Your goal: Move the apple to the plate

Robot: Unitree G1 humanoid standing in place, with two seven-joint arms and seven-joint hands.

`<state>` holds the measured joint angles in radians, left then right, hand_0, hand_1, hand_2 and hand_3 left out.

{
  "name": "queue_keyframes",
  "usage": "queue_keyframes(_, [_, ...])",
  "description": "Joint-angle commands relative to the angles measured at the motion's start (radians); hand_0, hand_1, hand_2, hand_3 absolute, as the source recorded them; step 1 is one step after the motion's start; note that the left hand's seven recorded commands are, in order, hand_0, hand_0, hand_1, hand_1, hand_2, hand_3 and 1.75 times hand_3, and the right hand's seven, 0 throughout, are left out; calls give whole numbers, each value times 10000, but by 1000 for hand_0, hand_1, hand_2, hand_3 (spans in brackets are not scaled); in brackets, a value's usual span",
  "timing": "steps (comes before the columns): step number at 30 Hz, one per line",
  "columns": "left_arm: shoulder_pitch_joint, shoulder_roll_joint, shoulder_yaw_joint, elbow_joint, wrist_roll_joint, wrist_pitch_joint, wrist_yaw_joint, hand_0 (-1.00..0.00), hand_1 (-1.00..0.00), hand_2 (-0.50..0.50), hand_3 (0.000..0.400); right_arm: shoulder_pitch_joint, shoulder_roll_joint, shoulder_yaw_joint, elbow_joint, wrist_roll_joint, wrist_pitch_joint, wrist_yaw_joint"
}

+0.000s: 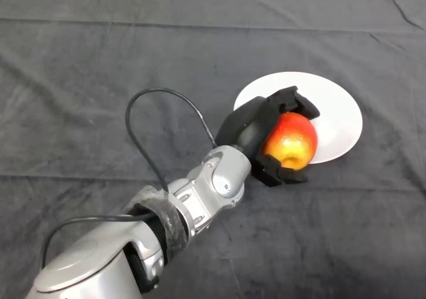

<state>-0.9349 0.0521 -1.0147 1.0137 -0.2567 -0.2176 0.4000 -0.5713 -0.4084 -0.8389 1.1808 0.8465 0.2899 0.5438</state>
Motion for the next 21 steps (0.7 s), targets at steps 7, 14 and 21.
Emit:
queue_keyframes(7, [-787,107,-245,405,-248,206,-186,0,0,0,0,-300,-227,-159,309,-12,29,26])
queue_keyframes(14, [-835,131,-118,520,-289,88,-128,0,0,0,0,-301,-228,-161,314,-14,28,29])
queue_keyframes(21, [-903,174,92,671,-284,-145,-28,0,0,0,0,-303,-230,-162,318,-16,27,32])
